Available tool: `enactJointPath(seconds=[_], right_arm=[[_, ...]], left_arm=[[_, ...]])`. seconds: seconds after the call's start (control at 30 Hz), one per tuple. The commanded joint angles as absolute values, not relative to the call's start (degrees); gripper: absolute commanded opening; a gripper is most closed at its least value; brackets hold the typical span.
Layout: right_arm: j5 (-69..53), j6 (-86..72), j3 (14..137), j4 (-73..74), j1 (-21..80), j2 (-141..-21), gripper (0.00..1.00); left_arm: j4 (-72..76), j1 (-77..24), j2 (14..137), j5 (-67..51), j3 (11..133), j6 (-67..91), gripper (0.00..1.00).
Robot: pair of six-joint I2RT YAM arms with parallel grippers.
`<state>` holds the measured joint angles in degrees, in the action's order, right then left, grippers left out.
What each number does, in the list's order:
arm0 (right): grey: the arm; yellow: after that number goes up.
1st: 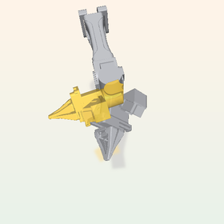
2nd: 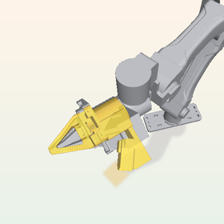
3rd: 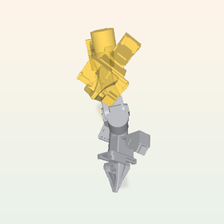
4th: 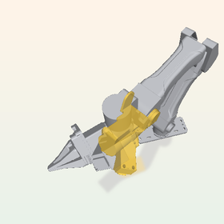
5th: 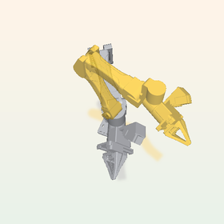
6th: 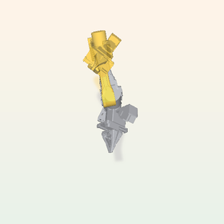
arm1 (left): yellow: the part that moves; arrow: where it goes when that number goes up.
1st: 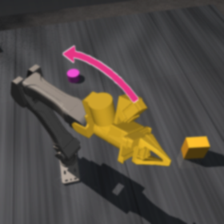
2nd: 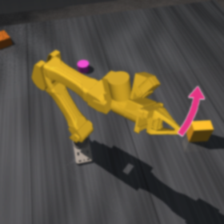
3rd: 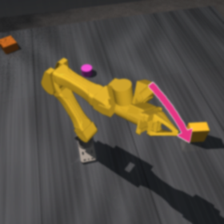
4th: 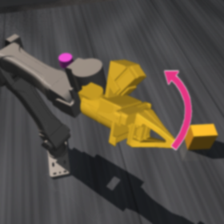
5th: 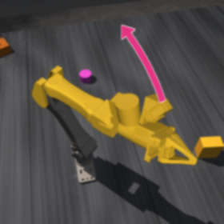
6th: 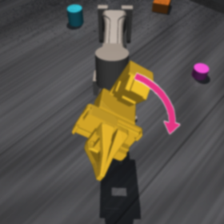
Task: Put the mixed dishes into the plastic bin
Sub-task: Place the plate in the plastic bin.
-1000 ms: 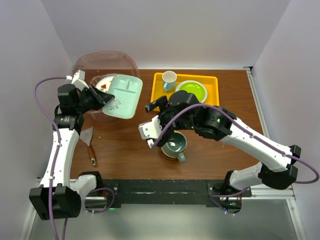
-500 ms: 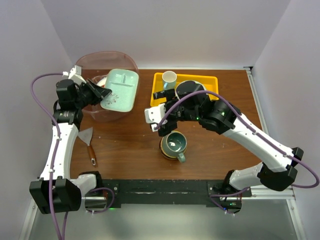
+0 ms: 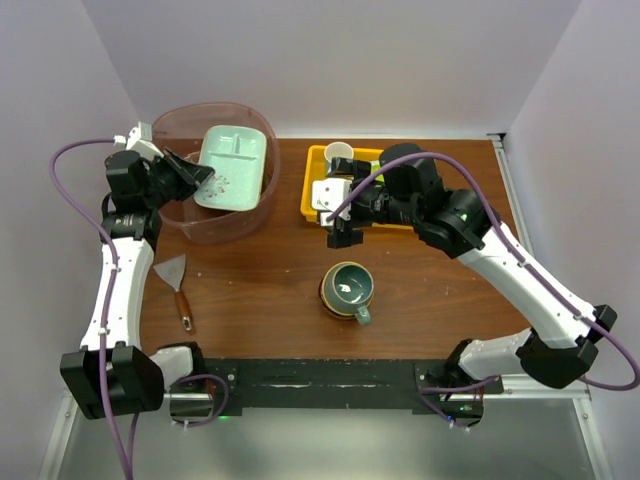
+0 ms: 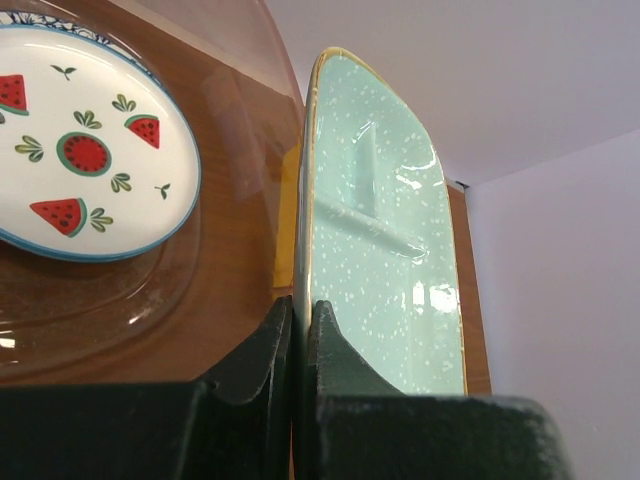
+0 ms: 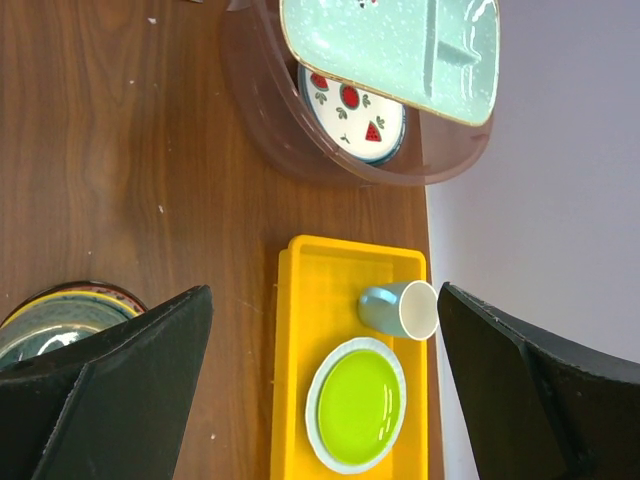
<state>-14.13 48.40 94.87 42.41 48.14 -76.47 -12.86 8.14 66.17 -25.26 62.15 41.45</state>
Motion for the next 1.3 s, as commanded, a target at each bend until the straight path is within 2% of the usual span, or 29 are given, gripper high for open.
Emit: enactJointPath(seconds=[0.0,0.7,1.27], right_arm=[[-17.0,44.9,96.2,39.7,46.6,-74.6,0.98],[-19.2,38.2,91.2,35.4,38.9,-73.0,0.98],[-22.3,28.8,85.1,29.7,31.0,-71.4,0.98]], left_arm=[[-3.2,9.1,65.7,-26.0,67.2,44.3,0.00],[-2.7,12.0,68.3,-19.0,69.9,45.2,0.00],[-2.1,12.4,84.0,-13.8,76.6,40.6,0.00]])
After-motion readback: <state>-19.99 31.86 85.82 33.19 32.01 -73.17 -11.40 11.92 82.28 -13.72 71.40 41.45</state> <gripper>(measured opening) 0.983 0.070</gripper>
